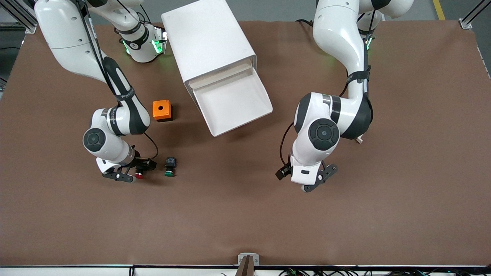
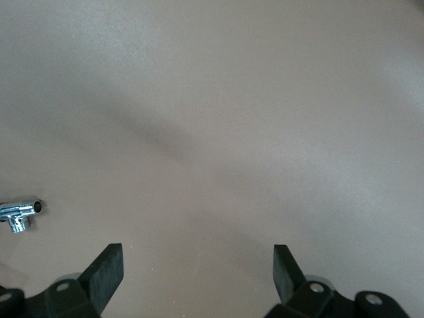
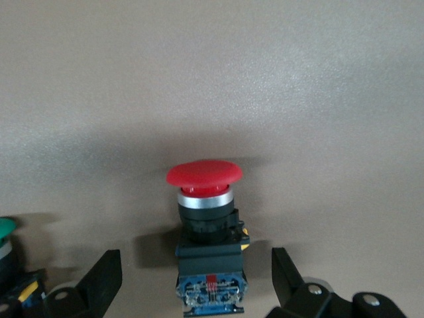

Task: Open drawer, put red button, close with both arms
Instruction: 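Close the right gripper on the red button's base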

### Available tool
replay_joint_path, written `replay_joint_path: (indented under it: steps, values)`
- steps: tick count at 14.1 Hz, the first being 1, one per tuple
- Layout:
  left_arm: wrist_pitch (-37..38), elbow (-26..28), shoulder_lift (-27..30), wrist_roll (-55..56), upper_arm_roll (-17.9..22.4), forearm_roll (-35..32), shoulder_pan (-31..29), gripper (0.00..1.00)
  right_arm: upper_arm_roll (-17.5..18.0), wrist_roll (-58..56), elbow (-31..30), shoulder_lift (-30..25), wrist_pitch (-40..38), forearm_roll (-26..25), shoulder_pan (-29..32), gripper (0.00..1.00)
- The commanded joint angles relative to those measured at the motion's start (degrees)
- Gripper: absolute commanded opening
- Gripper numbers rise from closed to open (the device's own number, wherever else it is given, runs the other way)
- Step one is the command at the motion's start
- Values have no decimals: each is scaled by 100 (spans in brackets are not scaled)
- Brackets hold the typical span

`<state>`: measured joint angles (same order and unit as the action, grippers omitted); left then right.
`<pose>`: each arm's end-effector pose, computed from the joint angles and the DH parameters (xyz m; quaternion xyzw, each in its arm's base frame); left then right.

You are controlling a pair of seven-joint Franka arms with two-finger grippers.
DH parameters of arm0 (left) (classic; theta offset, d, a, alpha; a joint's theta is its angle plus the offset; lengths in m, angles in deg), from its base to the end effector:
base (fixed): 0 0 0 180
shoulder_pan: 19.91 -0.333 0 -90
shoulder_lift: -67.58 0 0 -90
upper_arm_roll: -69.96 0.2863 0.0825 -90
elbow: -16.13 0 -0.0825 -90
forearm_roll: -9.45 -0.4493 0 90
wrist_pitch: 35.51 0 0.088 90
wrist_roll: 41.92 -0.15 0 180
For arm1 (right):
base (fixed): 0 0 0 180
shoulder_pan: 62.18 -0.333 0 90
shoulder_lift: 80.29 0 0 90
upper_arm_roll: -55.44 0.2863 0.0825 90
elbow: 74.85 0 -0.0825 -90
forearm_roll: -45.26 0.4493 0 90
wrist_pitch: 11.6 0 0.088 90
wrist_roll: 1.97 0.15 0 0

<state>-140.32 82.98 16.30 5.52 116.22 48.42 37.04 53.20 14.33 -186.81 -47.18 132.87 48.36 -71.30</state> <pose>0.7037 -0.3657 0.2709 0.9542 0.2978 -0.0120 0.0259 0.6325 0.0753 0.0560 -0.9949 0.1010 0.0057 0.0038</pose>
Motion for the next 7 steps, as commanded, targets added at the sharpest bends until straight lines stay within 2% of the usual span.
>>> replay_joint_path:
  steps: [1, 4, 7]
  values:
    - [-92, 91, 74, -42, -29, -127, 44, 99, -22, 93, -37, -32, -138, 15, -37, 99]
    - [-92, 91, 82, -42, -29, -127, 18, 99, -22, 93, -37, -32, -174, 15, -46, 94]
    - [-92, 91, 82, -42, -29, -127, 18, 99, -22, 93, -37, -41, -218, 15, -46, 75]
